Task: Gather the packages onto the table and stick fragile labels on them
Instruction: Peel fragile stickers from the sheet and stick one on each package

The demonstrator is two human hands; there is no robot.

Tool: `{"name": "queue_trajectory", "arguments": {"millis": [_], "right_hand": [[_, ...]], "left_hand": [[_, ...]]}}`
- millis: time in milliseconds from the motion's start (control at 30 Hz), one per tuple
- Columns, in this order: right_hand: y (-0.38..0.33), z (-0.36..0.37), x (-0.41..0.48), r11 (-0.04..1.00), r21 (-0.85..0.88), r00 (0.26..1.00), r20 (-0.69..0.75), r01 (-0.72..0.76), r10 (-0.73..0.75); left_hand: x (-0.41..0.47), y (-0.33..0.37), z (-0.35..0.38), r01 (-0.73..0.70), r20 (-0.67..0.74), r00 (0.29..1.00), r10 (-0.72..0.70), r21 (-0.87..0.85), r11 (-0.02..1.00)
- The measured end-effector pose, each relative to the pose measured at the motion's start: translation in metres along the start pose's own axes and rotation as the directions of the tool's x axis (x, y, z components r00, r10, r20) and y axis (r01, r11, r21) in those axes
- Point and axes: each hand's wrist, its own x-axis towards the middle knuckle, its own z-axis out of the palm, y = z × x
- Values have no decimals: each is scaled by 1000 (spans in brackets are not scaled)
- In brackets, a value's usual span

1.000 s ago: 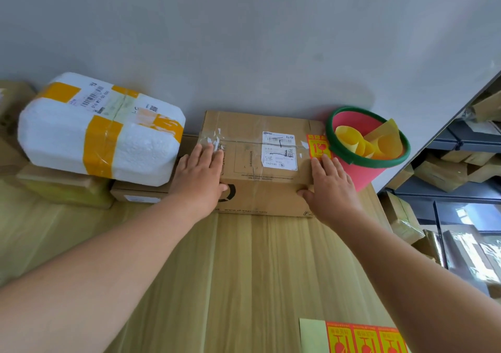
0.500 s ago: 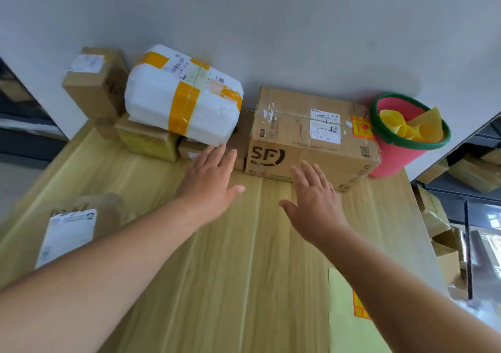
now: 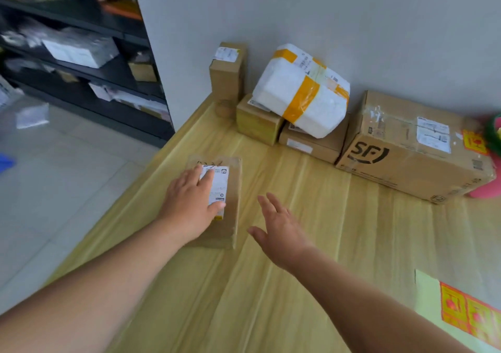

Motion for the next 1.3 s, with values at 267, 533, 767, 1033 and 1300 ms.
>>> {"name": "queue_trajectory", "arguments": {"millis": [267,533,767,1033,1300], "right_hand": [[-33,41,15,939,274,976,116,-209,184],[-6,20,-19,858,453,961,-8,-244,277],[62,4,-92,793,480,914,44,-374,404],[128,-27,-124,909,253,882,-259,-331,393],[151,-45,-84,842,255,845,-135,-476,518]], "left_hand": [[-23,-40,26,383,249,918,-308,-367,848],[-25,11,27,288,264,948,-178,-473,833],[7,93,25,-14,311,931,189,-489,872],[-16,157,51,45,213,976,44,-395,918],[-41,161,78,238,377,919,-117,-291,927]]}}
